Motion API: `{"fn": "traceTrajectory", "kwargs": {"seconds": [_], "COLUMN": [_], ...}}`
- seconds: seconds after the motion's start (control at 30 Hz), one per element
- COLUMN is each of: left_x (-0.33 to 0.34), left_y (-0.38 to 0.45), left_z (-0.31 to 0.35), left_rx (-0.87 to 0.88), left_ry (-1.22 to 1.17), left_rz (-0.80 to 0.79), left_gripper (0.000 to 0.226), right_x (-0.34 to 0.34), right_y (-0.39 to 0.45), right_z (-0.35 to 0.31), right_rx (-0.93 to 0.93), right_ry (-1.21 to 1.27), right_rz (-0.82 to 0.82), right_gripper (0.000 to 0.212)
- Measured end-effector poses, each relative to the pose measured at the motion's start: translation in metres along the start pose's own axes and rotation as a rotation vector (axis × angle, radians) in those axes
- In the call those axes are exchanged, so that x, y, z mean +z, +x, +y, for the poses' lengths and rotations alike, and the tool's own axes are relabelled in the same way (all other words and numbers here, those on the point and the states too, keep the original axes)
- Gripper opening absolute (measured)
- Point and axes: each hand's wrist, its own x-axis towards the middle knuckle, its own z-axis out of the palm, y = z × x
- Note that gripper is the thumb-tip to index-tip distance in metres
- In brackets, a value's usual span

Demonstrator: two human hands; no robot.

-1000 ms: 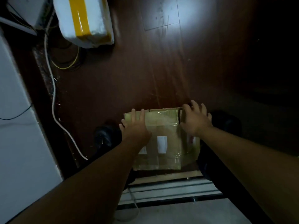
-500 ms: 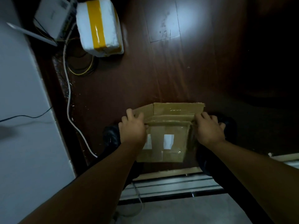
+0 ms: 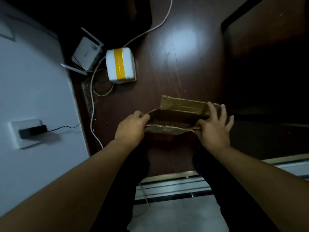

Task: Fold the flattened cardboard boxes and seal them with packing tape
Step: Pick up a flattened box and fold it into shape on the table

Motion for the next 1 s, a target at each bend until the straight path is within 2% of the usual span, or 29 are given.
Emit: {"fn": "traceTrajectory", "kwargs": {"seconds": [0.1, 0.17, 0.23, 0.3, 0.37, 0.47, 0.53, 0.57, 0.67, 0.77, 0.83, 0.9, 1.0], "left_x": [-0.048, -0.075, -0.101, -0.127, -0.153, -0.198, -0.229, -0.245, -0.289, -0.330, -0.355, -0.382, -0.423], "left_y": [-0.025, -0.043, -0.060, -0.075, -0.088, -0.108, -0.122, -0.130, -0.155, -0.180, -0.193, -0.200, -0.209], "left_z": [0.003, 0.006, 0.011, 0.023, 0.031, 0.038, 0.045, 0.049, 0.056, 0.065, 0.070, 0.075, 0.084], "left_rx": [0.158, 0.212, 0.217, 0.137, -0.030, -0.241, -0.308, -0.332, -0.340, -0.319, -0.303, -0.280, -0.215], "left_ry": [0.053, 0.129, 0.153, 0.014, -0.229, -0.594, -0.848, -0.970, -1.182, -1.314, -1.382, -1.430, -1.449], "left_rz": [0.030, 0.044, 0.056, 0.081, 0.094, 0.155, 0.209, 0.222, 0.235, 0.286, 0.310, 0.308, 0.283], "left_gripper": [0.044, 0.067, 0.093, 0.101, 0.086, 0.045, 0.021, 0.017, 0.019, 0.042, 0.039, 0.029, 0.033], "right_x": [-0.046, -0.077, -0.105, -0.132, -0.161, -0.204, -0.228, -0.240, -0.275, -0.310, -0.337, -0.368, -0.419], "right_y": [-0.016, -0.026, -0.038, -0.051, -0.064, -0.085, -0.102, -0.111, -0.140, -0.168, -0.182, -0.190, -0.199], "right_z": [-0.002, -0.003, -0.007, -0.010, -0.013, -0.012, -0.009, -0.009, -0.012, -0.014, -0.018, -0.022, -0.026], "right_rx": [-0.046, -0.090, -0.130, -0.172, -0.216, -0.232, -0.138, -0.053, 0.100, 0.011, -0.037, -0.089, -0.162], "right_ry": [-0.035, -0.063, -0.054, 0.007, 0.085, 0.228, 0.388, 0.504, 0.796, 0.848, 0.872, 0.897, 0.894], "right_rz": [-0.029, -0.049, -0.029, 0.053, 0.145, 0.271, 0.370, 0.368, 0.244, 0.133, 0.101, 0.148, 0.274], "right_gripper": [0.017, 0.022, 0.025, 0.024, 0.029, 0.044, 0.064, 0.077, 0.105, 0.108, 0.109, 0.110, 0.105]}}
